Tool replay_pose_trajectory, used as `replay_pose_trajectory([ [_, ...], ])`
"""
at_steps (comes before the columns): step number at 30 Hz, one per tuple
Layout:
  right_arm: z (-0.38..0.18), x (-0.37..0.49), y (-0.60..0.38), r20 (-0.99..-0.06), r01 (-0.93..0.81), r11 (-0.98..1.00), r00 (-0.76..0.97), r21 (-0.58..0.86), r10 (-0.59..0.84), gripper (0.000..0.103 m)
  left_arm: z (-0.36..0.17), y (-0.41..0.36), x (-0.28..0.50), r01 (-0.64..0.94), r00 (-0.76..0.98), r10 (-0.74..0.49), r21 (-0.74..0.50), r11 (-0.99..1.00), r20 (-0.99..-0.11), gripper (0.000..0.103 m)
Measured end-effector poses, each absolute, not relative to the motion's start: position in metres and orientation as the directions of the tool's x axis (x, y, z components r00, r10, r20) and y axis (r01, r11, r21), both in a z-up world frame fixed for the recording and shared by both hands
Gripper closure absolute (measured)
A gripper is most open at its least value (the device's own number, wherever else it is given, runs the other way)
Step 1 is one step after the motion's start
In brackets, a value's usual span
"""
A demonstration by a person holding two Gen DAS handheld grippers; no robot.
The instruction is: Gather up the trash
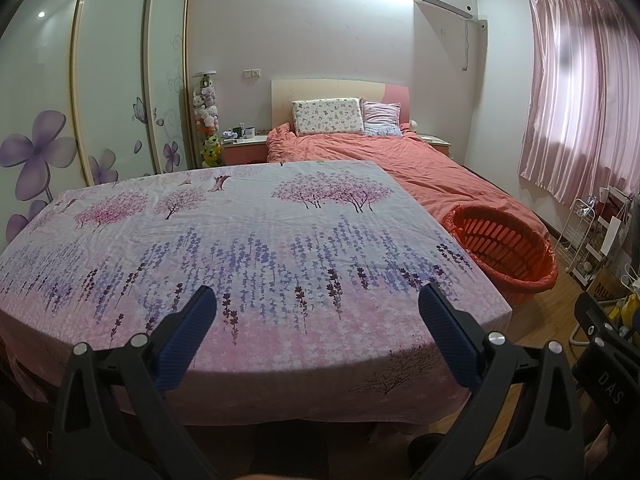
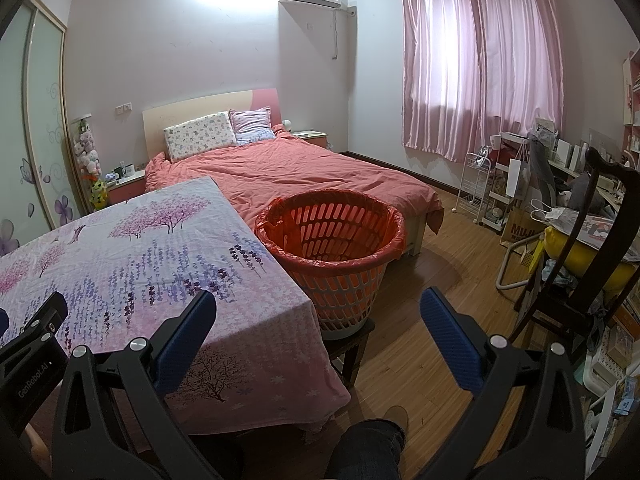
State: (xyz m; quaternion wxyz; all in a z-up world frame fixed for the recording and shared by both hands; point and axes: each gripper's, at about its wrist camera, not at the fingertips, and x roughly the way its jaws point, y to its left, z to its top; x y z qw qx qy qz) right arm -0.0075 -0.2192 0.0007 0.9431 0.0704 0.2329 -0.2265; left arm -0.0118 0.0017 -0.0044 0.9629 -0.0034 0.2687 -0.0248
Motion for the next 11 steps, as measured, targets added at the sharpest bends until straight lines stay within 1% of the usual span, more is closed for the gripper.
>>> replay_pose_trajectory([
  [11, 0.001, -0.0074, -0.2189, -0.471, 0.46, 0.887, 0.789, 0.027, -0.394, 0.002, -0.0052, 0.005, -0.0111, 0.048, 0.852, -0.052, -0.022, 0.999, -0.521, 0.004],
])
